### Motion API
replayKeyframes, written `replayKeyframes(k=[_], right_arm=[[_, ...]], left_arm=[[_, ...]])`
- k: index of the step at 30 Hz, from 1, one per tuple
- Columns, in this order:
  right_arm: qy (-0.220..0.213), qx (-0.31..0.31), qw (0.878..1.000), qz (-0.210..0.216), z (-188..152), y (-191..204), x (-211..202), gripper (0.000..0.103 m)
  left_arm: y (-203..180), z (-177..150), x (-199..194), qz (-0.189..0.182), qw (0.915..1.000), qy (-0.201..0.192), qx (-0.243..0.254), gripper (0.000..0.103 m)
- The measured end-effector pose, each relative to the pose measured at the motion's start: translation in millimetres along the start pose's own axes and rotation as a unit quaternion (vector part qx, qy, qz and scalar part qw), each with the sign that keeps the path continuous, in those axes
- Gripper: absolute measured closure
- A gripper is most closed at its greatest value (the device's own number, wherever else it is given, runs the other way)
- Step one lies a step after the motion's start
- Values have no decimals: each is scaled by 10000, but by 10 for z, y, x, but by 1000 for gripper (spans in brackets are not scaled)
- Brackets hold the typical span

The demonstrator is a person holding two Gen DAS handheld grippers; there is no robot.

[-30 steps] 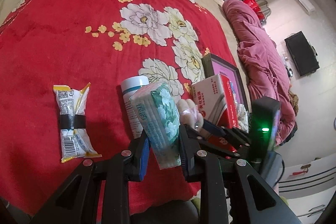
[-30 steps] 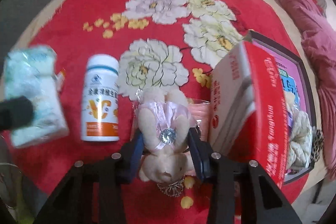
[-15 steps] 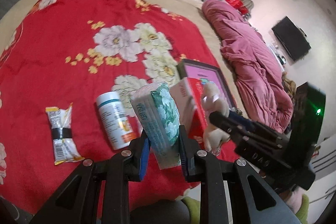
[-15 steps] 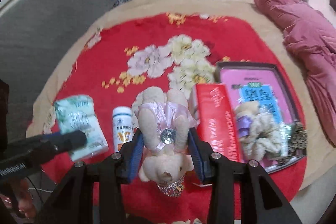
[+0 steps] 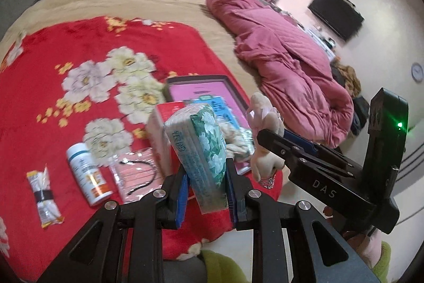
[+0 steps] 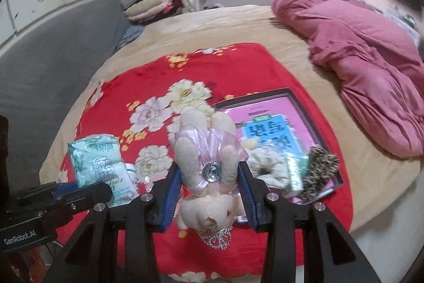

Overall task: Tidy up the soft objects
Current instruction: 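Carry the tissue pack and plush bunny over the pink book box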

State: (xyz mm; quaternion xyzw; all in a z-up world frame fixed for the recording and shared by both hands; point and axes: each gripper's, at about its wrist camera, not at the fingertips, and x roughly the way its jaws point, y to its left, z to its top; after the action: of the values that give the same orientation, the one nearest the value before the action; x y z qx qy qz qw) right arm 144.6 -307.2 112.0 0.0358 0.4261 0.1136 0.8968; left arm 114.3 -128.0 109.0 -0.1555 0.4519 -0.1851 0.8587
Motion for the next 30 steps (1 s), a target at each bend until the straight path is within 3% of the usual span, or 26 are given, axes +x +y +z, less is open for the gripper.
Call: replayKeyframes(k=[14,30], right_arm=[[-477,778,9951,-382,-14,-980,-402,61],[-355,942,9939,-454,16,-1423,-184,61]], left_arm=[[-774,166,399,-9,9979,202,614,78],[-1042,241,1102,56,9945,608,855,78]])
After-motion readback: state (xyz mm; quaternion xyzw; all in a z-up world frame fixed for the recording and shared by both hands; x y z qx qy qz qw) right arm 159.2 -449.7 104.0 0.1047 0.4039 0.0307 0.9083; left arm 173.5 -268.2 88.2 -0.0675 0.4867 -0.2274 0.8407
